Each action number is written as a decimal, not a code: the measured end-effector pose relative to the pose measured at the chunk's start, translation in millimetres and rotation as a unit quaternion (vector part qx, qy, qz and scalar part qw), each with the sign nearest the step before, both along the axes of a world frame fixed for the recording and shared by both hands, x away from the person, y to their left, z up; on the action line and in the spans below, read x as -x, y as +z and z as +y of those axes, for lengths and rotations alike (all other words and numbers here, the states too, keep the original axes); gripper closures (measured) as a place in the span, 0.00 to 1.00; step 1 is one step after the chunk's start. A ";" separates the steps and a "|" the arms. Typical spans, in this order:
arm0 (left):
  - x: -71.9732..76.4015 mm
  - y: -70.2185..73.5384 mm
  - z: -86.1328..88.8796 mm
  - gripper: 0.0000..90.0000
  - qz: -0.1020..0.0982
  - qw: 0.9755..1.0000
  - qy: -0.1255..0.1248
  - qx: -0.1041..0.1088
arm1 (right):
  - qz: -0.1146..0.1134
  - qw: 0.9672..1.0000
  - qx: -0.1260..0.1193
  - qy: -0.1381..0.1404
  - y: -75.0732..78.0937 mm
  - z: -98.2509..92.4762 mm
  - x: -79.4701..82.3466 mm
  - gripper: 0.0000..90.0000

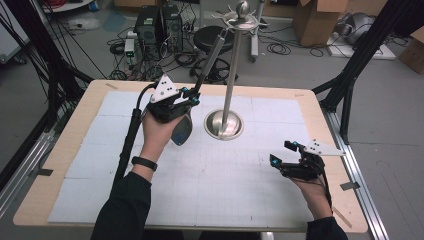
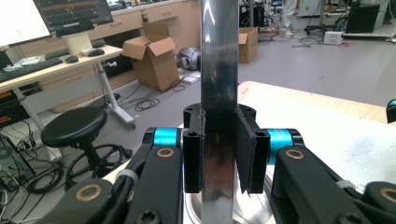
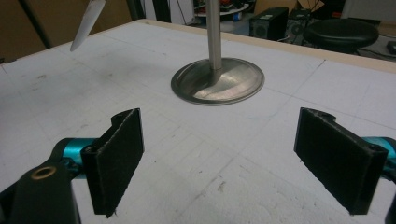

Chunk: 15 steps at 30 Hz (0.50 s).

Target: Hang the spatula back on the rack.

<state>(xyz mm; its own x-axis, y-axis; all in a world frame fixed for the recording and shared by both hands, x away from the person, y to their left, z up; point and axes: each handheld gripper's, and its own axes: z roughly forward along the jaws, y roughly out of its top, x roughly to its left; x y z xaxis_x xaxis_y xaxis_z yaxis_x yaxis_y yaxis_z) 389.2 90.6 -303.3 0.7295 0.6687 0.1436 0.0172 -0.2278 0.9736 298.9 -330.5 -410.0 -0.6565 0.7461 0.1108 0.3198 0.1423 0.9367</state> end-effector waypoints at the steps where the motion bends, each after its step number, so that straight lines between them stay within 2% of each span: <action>1: -0.1 -0.1 -0.6 0.83 0.001 1.000 0.000 0.001 | 0.000 1.000 0.001 0.000 -0.1 0.0 -0.1 0.17; 4: -0.6 -1.3 -3.0 0.82 0.000 1.000 -0.002 0.001 | 0.000 1.000 0.001 0.002 -0.2 0.0 -0.2 0.17; 6: 0.1 -1.4 -4.6 0.79 -0.003 1.000 0.002 -0.006 | -0.001 1.000 0.002 0.002 -0.3 -0.1 -0.5 0.17; 8: 1.6 -0.9 -5.5 0.66 -0.003 1.000 0.006 -0.012 | 0.001 1.000 0.001 0.003 -0.3 0.3 -0.3 0.17; 10: 3.6 0.2 -3.8 0.60 0.000 1.000 0.006 -0.021 | -0.001 1.000 0.002 0.003 -0.5 0.6 -0.7 0.17; 11: 4.5 0.7 -2.4 0.53 0.003 1.000 0.006 -0.021 | -0.001 1.000 0.003 0.003 -0.6 0.6 -0.8 0.17; 13: 7.8 2.0 3.9 0.44 0.012 1.000 0.005 -0.010 | 0.000 1.000 0.004 0.002 -0.7 0.7 -0.8 0.17; 15: 11.9 3.3 12.4 0.40 0.019 1.000 -0.005 0.000 | -0.002 1.000 0.003 0.002 -0.5 0.6 -0.9 0.17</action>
